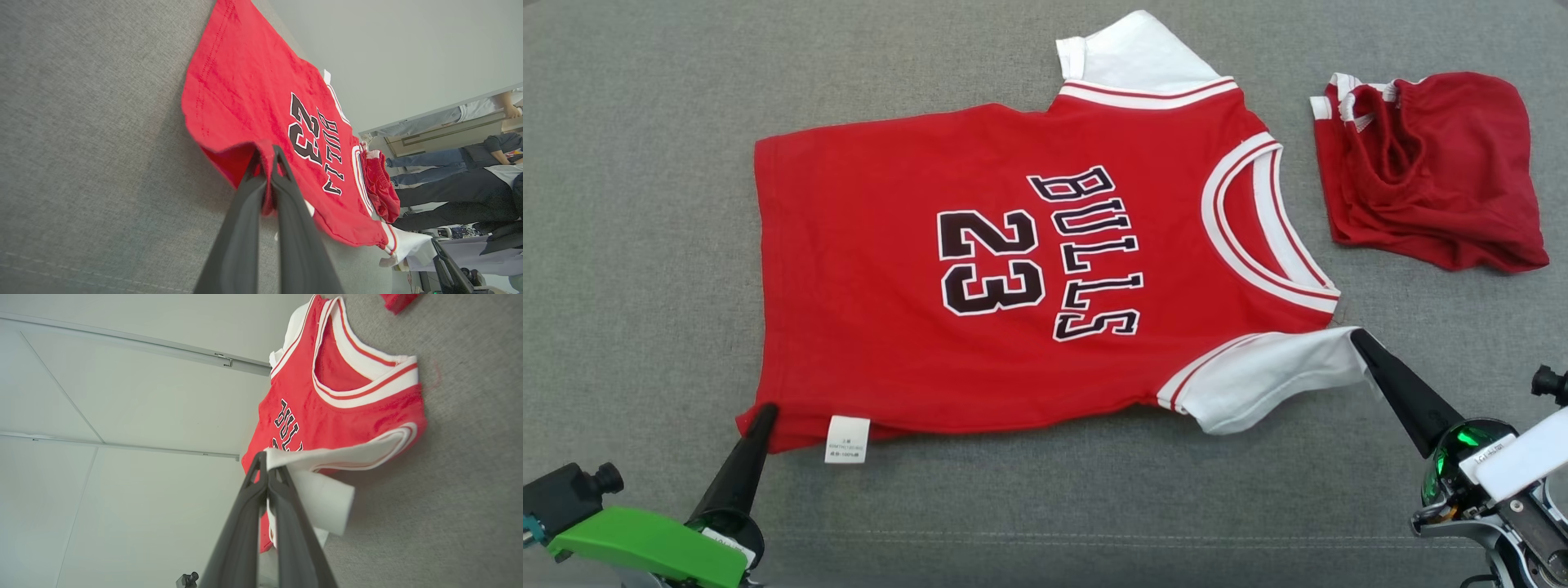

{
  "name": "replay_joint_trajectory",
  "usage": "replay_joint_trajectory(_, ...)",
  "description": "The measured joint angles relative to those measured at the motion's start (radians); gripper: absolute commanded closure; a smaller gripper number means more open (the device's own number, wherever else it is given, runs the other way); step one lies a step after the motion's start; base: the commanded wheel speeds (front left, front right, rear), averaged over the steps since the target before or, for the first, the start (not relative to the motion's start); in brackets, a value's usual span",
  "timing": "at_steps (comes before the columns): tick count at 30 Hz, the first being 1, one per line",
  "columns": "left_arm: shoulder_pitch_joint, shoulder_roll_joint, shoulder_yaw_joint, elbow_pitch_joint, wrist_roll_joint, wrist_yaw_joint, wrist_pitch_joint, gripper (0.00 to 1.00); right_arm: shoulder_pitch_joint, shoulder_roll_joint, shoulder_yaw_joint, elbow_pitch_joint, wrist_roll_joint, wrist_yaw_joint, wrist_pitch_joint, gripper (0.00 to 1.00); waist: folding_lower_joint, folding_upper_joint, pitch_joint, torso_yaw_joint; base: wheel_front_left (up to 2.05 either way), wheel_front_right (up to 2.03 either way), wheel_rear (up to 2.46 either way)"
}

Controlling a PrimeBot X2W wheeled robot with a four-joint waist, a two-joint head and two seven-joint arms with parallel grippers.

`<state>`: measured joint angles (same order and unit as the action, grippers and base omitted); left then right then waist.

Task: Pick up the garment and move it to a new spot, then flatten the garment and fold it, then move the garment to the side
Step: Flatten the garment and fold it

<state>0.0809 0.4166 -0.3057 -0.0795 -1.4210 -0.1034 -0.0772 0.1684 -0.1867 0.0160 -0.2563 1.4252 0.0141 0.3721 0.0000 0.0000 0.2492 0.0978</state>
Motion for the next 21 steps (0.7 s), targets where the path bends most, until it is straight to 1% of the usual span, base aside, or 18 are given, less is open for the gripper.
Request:
replay_joint_trajectory(7, -0.051, 0.015, -0.005, -0.020, 0.000, 0.007, 0.025, 1.00, -0.046, -0.002, 0.003, -0.020, -0.017, -0.050, 0.004, 1.00, 0.0000, 0.0000, 0.026, -0.006, 0.00, 0.00, 0.00)
replay_joint_trajectory(10, -0.084, 0.020, -0.005, -0.024, 0.003, 0.009, 0.037, 1.00, -0.068, -0.002, 0.012, -0.022, -0.024, -0.062, 0.009, 1.00, 0.0000, 0.0000, 0.043, -0.005, 0.00, 0.00, 0.00)
replay_joint_trajectory(12, -0.105, 0.021, -0.005, -0.025, 0.003, 0.013, 0.045, 1.00, -0.081, -0.003, 0.012, -0.021, -0.028, -0.077, 0.009, 1.00, 0.0000, 0.0000, 0.054, -0.003, 0.00, 0.00, 0.00)
replay_joint_trajectory(14, -0.124, 0.023, -0.005, -0.024, 0.004, 0.013, 0.051, 1.00, -0.097, -0.003, 0.012, -0.015, -0.029, -0.079, 0.009, 1.00, 0.0000, 0.0000, 0.062, -0.001, 0.00, 0.00, 0.00)
replay_joint_trajectory(18, -0.143, 0.032, -0.004, -0.022, 0.007, 0.016, 0.065, 1.00, -0.129, -0.003, 0.011, -0.012, -0.029, -0.096, 0.009, 1.00, 0.0000, 0.0000, 0.068, 0.002, 0.00, 0.00, 0.00)
replay_joint_trajectory(21, -0.145, 0.035, -0.003, -0.018, 0.007, 0.017, 0.069, 1.00, -0.152, -0.003, 0.007, -0.010, -0.029, -0.098, 0.012, 1.00, 0.0000, 0.0000, 0.070, 0.002, 0.00, 0.00, 0.00)
